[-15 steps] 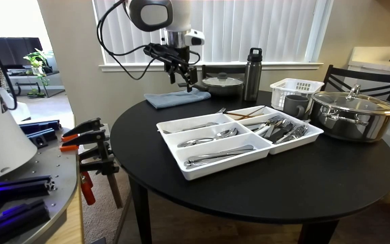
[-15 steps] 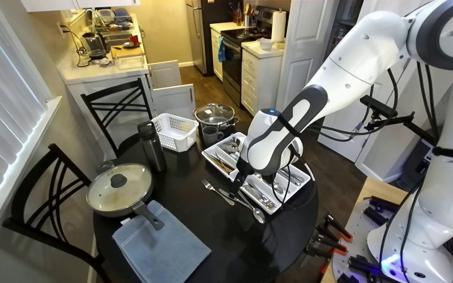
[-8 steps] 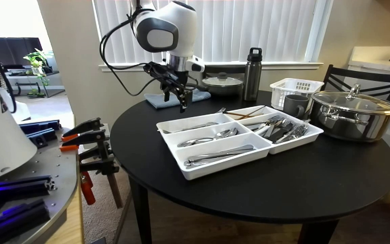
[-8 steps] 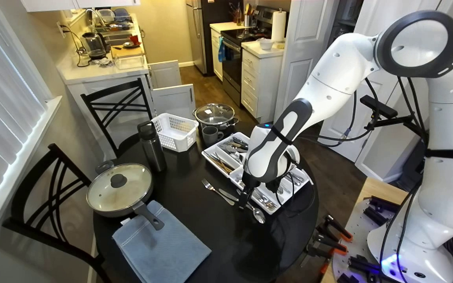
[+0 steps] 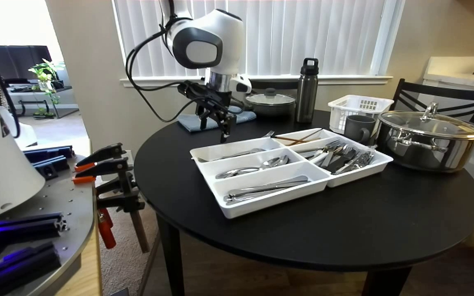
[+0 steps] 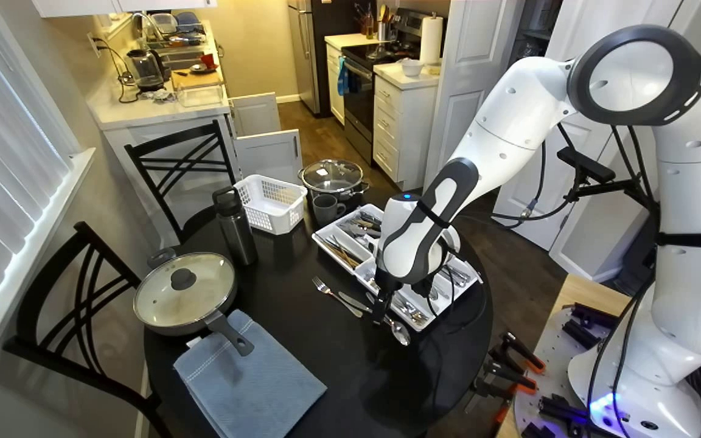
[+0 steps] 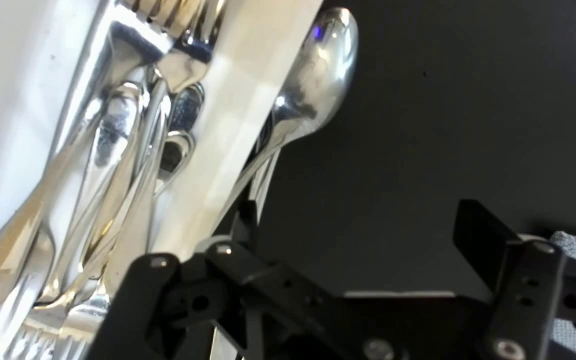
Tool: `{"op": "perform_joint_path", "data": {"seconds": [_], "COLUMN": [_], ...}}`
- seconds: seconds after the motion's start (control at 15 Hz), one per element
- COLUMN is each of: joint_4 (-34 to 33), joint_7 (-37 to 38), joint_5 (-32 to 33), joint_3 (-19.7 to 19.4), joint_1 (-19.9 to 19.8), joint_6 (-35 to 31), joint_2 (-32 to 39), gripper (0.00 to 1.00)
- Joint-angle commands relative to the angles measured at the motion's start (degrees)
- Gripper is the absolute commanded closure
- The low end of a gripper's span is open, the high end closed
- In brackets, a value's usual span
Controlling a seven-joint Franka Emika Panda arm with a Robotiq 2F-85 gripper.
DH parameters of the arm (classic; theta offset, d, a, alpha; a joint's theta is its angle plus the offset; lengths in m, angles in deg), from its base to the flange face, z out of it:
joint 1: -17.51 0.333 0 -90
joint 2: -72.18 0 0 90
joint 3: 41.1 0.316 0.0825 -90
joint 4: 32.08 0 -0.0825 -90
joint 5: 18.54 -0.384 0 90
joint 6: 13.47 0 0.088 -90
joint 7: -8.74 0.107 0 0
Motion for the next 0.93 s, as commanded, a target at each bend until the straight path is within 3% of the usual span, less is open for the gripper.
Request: {"op": "perform_joint_path", "data": {"seconds": [0.0, 0.87], "joint_4": [-0.6, 0.9], "joint_7": [1.9, 0.8], "joint_5": [2.1, 8.1], "joint_3": [-2.1, -8.1], "joint_1": [1.8, 3.4], "joint_6": [1.6, 3.1], "joint_2": [0.3, -0.7], "gripper": [0.00, 0.00]}}
